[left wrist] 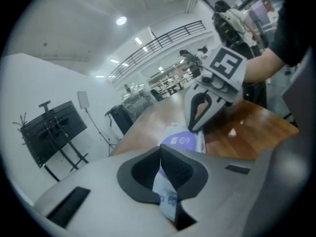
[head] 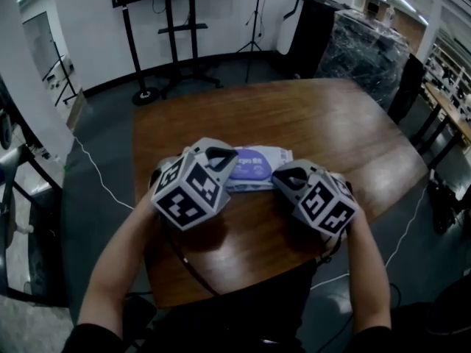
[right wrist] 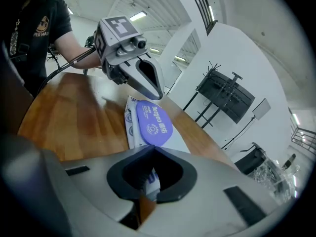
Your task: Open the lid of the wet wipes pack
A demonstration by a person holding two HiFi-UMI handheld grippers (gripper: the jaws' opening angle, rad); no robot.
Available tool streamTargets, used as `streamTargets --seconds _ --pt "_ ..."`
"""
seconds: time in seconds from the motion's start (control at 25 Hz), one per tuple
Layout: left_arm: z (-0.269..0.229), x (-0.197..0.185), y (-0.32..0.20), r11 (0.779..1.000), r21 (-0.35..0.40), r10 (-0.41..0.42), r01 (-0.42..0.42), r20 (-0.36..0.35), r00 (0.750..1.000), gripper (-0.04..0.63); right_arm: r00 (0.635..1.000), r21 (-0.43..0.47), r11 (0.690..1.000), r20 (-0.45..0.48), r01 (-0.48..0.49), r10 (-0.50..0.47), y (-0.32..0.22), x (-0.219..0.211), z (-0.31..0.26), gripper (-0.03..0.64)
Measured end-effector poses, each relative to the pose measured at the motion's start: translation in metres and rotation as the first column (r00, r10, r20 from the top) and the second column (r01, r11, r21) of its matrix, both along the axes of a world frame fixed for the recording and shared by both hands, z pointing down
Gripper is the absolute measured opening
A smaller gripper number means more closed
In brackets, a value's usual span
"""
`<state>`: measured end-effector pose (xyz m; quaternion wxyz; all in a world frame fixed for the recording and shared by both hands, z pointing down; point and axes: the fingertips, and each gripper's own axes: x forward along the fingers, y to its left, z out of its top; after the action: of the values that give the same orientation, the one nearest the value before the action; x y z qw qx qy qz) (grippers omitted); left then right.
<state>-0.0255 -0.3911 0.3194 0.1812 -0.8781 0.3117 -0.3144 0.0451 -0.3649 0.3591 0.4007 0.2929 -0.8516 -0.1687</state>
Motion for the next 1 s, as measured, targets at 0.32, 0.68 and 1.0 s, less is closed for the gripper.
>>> streamTargets --seconds 0.32,0.68,1.0 --pt "0.027 0.035 0.024 0.981 -0.081 0.187 -0.175 0.171 0.967 0.177 0.999 -0.025 1.0 0.046 -0.004 0.005 0.002 0.003 0.001 0.009" --pt "0.037 0.036 0.025 0.97 -0.113 0.239 -0.214 0.328 0.914 0.152 0.997 -0.062 0.998 0.081 0.022 -0.017 0.001 0.002 0.001 0.009" --pt "0.046 0.038 0.022 0.953 -0.181 0.292 -0.245 0.32 0.901 0.147 0.995 -0.067 0.997 0.09 0.036 -0.03 0.002 0.003 0.002 0.009"
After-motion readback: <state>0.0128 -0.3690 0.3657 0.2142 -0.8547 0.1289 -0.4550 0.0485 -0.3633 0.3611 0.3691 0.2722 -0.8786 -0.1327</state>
